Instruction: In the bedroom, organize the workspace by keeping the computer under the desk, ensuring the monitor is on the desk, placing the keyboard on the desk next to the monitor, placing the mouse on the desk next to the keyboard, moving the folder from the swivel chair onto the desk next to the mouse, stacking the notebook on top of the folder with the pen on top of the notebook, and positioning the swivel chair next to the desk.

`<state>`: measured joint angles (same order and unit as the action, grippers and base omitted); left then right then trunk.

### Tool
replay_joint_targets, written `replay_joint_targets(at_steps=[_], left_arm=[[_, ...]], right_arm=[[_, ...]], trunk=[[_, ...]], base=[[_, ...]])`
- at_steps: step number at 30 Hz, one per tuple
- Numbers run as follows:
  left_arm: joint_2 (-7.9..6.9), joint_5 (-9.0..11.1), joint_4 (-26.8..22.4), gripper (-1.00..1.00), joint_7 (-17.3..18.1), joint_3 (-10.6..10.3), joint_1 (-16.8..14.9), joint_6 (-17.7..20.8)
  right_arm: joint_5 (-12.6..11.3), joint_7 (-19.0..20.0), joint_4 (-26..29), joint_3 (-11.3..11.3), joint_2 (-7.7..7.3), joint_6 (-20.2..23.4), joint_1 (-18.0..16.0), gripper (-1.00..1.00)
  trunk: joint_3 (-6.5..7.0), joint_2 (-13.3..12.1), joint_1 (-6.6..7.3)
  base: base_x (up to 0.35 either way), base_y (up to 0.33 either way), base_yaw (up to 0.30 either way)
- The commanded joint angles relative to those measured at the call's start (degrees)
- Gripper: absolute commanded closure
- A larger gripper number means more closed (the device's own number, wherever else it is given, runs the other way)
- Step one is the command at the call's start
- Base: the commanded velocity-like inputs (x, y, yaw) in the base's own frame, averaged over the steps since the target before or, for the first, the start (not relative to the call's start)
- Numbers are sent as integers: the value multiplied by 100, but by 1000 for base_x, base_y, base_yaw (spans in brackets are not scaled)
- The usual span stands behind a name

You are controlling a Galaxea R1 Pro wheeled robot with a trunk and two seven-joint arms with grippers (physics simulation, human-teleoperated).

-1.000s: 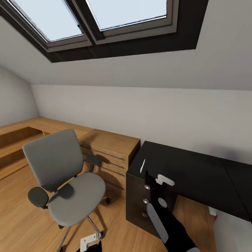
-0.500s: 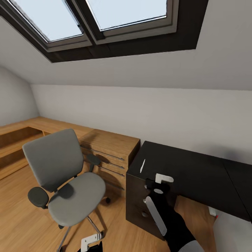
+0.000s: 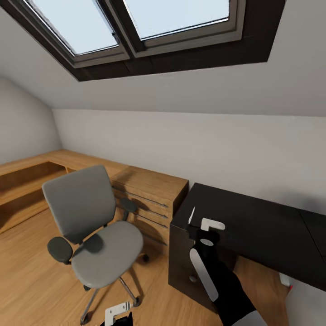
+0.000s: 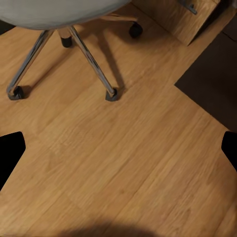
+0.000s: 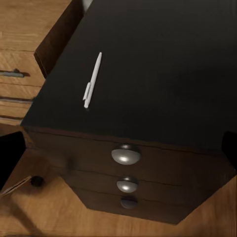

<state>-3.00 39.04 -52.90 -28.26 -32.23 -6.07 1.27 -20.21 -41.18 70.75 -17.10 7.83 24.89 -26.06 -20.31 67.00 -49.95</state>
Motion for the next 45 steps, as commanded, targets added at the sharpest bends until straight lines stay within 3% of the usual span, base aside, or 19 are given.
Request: replay_joint_targets(at_steps=[1, 10, 30, 45], left_arm=[[-7, 24, -9, -100, -48, -29, -8, 13], [-7, 25, -9, -100, -46, -29, -9, 13], [-9, 25, -9, -100, -40, -29, -8, 13], [-7, 25, 8, -100, -47, -29, -8, 16]], right_arm=[[-36, -39, -4, -10, -2, 22, -4, -100], [-19, -30, -182, -120, -7, -22, -4, -100], [-17, -47, -202, -285, -10, -291, -4, -100], [-15, -26, -202, -276, -10, -301, -4, -100]], trunk=[[-10, 5, 0], [-45, 5, 0], [-50, 5, 0], [-50, 5, 0]], base=[[0, 0, 263], [0, 0, 240], [2, 0, 13], [253, 0, 0]])
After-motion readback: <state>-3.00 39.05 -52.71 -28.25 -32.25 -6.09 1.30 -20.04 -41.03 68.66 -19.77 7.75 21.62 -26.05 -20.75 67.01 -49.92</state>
